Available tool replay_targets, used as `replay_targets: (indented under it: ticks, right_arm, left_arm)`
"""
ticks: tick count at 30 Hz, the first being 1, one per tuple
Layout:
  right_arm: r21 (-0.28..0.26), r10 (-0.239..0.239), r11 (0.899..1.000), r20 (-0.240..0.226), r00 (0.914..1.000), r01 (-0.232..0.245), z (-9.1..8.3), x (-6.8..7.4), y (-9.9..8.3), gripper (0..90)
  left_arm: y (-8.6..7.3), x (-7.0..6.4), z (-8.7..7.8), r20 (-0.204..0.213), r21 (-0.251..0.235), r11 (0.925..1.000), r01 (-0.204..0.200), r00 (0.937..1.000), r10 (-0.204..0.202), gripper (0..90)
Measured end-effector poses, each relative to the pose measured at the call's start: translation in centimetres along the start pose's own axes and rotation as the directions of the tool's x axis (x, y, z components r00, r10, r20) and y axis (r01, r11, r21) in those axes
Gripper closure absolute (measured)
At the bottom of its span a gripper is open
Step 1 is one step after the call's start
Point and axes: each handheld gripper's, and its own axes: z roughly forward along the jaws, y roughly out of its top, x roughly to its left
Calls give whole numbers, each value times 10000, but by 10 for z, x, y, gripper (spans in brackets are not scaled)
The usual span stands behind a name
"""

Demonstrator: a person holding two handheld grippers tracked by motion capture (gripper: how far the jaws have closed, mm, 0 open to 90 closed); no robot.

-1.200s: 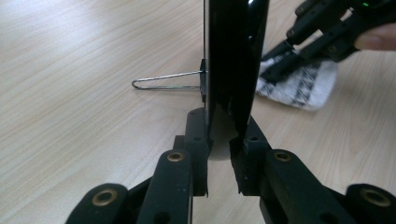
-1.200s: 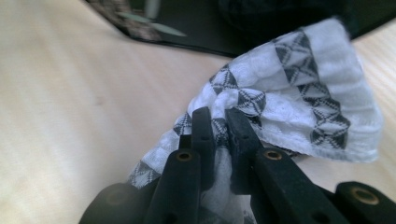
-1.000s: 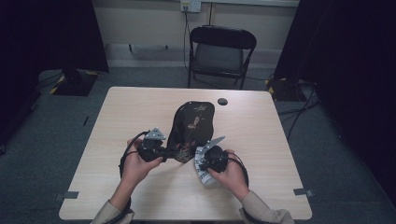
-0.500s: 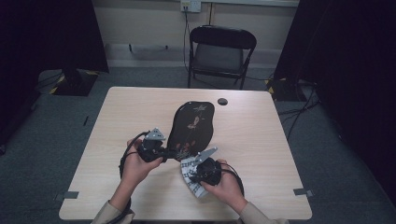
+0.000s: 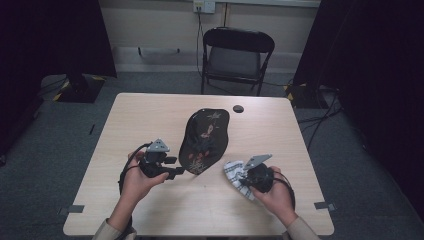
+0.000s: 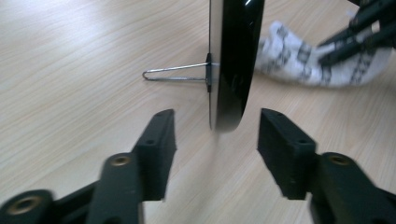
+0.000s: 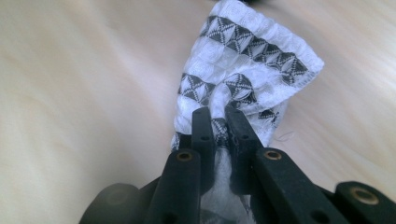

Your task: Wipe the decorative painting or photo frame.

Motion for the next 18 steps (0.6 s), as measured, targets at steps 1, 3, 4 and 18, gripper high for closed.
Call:
replay_targets:
  ticks: [1, 3, 4, 18]
  right_arm:
    - [42, 310, 9995, 347, 9989, -311, -4, -14, -8, 837]
    - [-52, 668, 9978, 437, 9968, -666, -5, -24, -13, 814]
    - [-52, 668, 9978, 437, 9968, -666, -5, -24, -13, 814]
    - [-1718, 2218, 9610, 115, 9750, -2166, -26, -48, -35, 338]
  left_arm:
    - [-4, 2, -2, -125, 41, 10000, 85, 9999, -84, 380]
    - [-8, 4, -4, -173, 101, 9998, 169, 9997, -167, 345]
    - [-8, 4, -4, -173, 101, 9998, 169, 9997, -167, 331]
    - [-28, 14, -11, -526, 264, 9990, 361, 9980, -347, 250]
